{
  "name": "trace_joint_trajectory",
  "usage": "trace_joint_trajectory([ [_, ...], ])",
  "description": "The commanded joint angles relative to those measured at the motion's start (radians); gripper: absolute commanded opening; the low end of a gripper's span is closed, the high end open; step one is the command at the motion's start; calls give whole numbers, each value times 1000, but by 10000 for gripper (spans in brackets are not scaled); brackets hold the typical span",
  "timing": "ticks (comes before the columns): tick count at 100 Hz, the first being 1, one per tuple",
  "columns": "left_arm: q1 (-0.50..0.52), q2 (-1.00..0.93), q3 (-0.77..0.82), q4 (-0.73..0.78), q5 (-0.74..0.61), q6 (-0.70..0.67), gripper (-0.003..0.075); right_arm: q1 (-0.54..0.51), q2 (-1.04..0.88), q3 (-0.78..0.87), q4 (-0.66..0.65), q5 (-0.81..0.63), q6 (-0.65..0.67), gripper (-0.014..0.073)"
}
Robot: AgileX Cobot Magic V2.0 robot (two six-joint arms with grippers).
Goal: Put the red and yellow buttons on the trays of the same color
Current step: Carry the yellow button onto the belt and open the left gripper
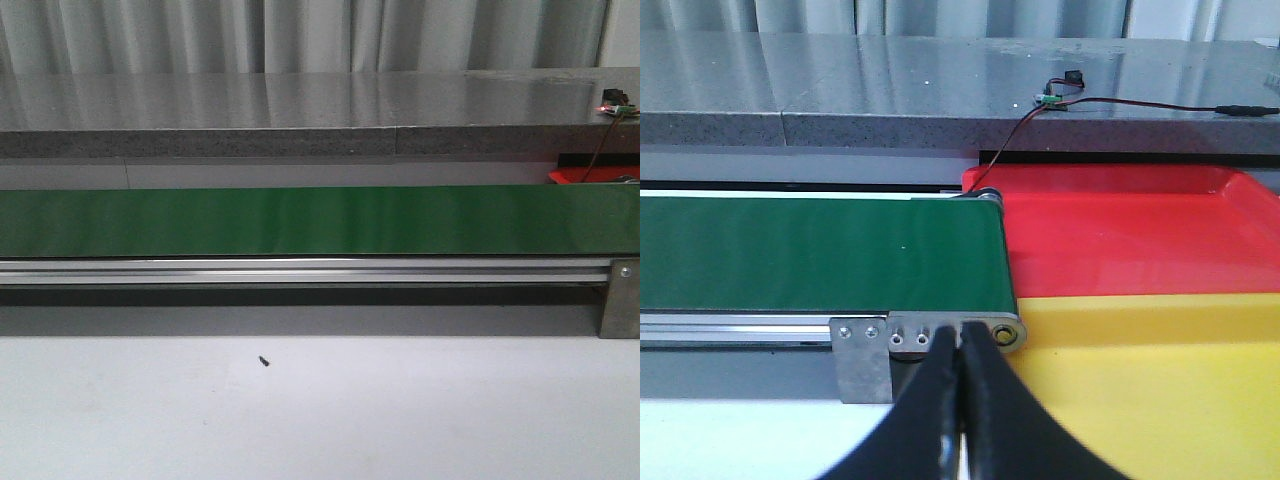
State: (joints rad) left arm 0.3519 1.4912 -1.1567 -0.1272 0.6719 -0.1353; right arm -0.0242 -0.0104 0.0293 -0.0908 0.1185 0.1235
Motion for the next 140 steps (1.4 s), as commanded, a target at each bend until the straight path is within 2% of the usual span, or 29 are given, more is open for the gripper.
trace_joint_trajectory([
  [1,-35,13,-48,-22,-41,-1,156,-3,-19,-19,-2,-79,0,-68],
  [31,-99,118,-64,-22,-81,-1,158,-3,-19,-19,-2,-79,0,-68],
  [38,-99,126,-64,-22,-76,2,185,-3,-19,-19,-2,-79,0,-68],
  [45,-99,127,-66,-22,-75,25,283,-3,-19,-19,-2,-79,0,-68],
  [58,-99,125,-79,-37,-71,29,563,-3,-19,-19,-2,-79,0,-68],
  [65,-99,119,-86,-69,-65,34,634,-3,-19,-19,-2,-79,0,-68],
  [95,-99,27,-86,-113,-49,50,568,-3,-19,-19,-2,-79,0,-68],
  [115,-84,-55,-86,-73,-14,52,566,-3,-19,-19,-2,-79,0,-68],
  [140,11,-123,-65,-28,34,52,565,-3,-19,-19,-2,-79,0,-68],
])
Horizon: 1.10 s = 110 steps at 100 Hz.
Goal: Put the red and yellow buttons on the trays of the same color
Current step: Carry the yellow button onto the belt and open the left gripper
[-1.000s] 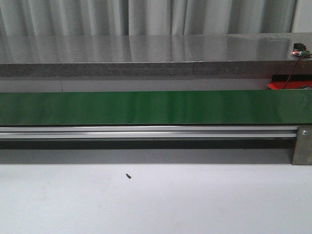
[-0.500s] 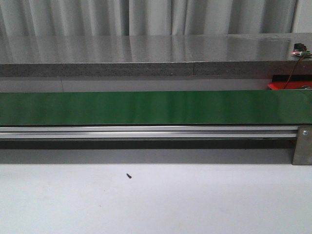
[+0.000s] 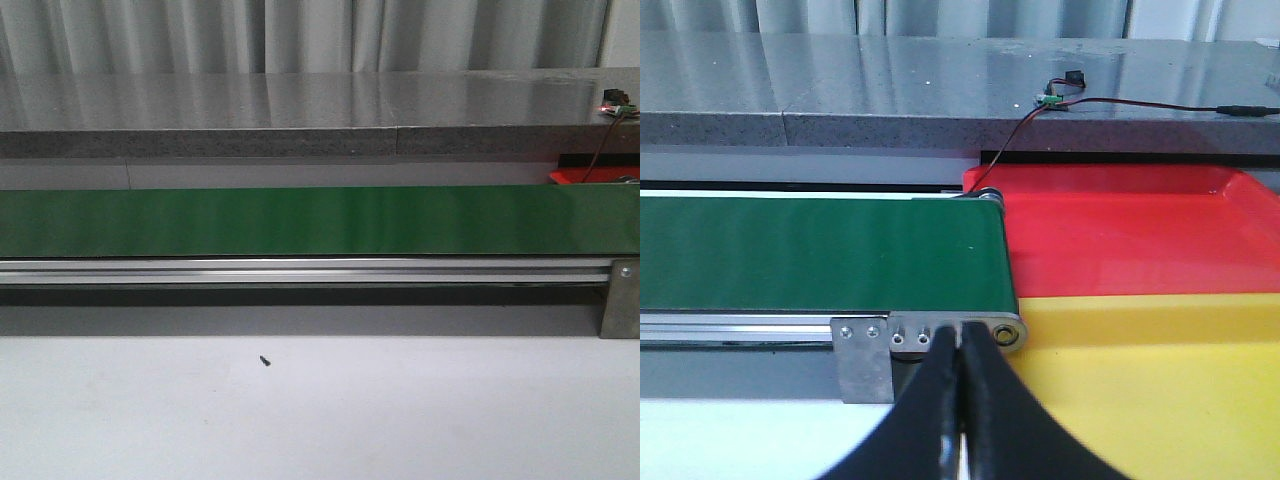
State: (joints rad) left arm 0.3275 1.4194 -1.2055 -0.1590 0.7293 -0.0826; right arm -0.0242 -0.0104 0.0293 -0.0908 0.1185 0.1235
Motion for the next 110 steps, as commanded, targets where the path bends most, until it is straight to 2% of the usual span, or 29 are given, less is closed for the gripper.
trace_joint_trajectory([
  [1,44,-52,-16,4,-19,-1,565,-3,-19,-19,-2,-79,0,-68],
  [66,351,-44,77,61,42,-1,565,-3,-19,-19,-2,-79,0,-68],
  [110,390,105,77,105,22,13,565,-3,-19,-19,-2,-79,0,-68],
])
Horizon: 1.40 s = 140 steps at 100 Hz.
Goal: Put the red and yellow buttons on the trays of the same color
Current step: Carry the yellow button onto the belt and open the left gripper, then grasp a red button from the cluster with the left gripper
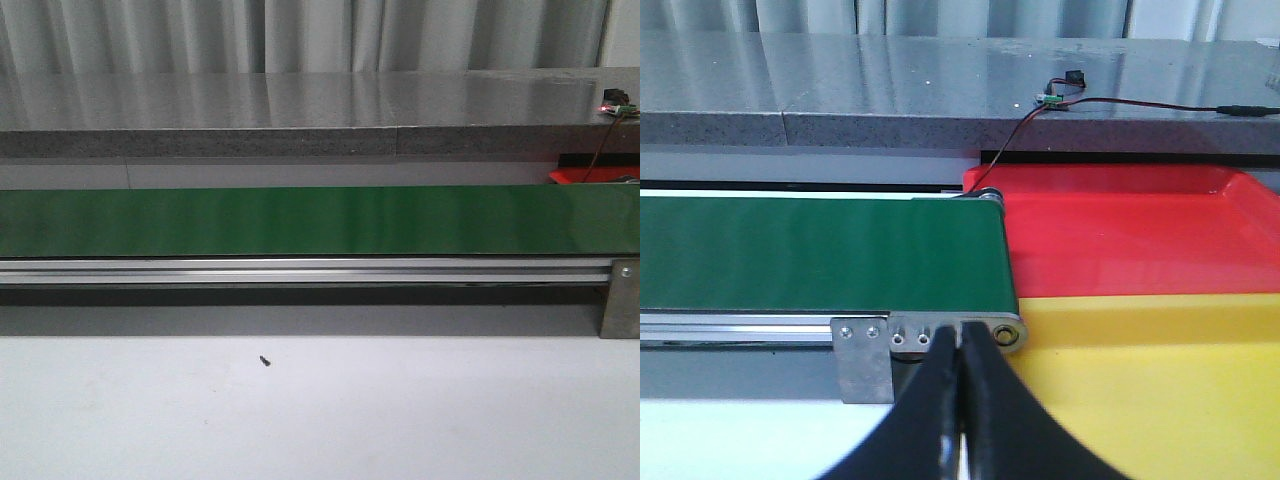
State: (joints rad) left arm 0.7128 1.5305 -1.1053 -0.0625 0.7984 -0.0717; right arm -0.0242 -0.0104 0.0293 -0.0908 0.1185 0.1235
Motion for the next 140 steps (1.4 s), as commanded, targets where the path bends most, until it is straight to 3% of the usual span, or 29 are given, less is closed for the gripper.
trace_joint_trajectory([
  [1,4,-2,-23,8,-50,2,565,-3,-19,-19,-2,-79,0,-68],
  [89,4,227,-27,9,-281,2,557,-3,-19,-19,-2,-79,0,-68],
  [104,4,253,-27,9,-296,2,469,-3,-19,-19,-2,-79,0,-68],
  [140,4,262,-27,9,-331,2,154,-3,-19,-19,-2,-79,0,-68],
])
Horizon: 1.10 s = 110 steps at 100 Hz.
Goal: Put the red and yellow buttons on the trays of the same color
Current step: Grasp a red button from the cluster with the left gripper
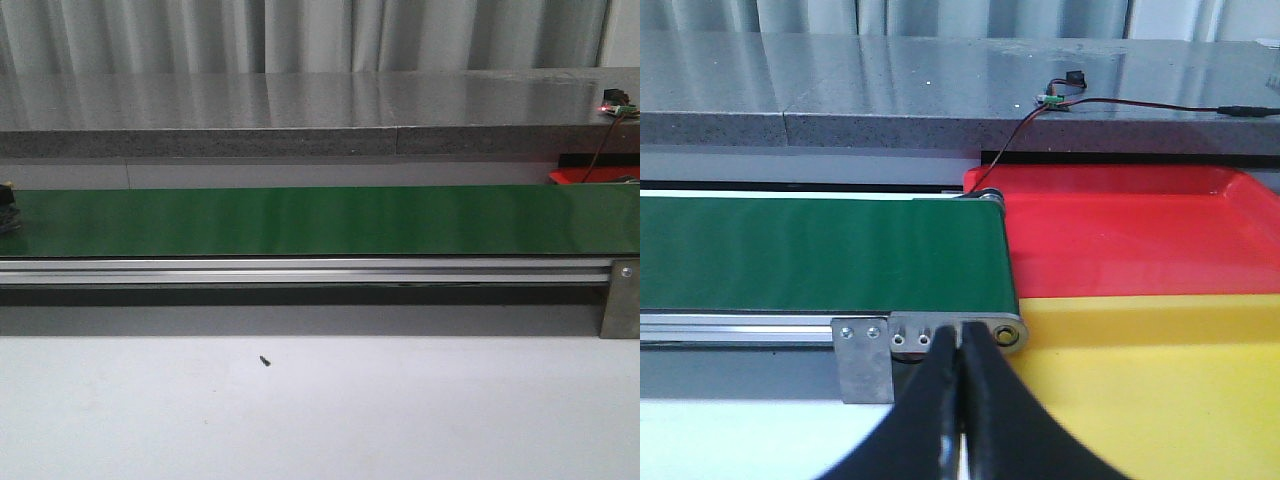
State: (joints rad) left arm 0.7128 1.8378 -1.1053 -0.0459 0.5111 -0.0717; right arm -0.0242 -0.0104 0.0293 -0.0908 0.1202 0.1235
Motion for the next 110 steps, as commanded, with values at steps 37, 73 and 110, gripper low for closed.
trace_joint_trajectory([
  [37,4,-165,-27,-1,18,2,104,-3,-19,-19,-2,-81,0,-68],
  [73,-78,-315,-113,-10,137,4,105,-3,-19,-19,-2,-81,0,-68],
  [110,-294,-298,-175,-23,174,4,105,-3,-19,-19,-2,-81,0,-68],
])
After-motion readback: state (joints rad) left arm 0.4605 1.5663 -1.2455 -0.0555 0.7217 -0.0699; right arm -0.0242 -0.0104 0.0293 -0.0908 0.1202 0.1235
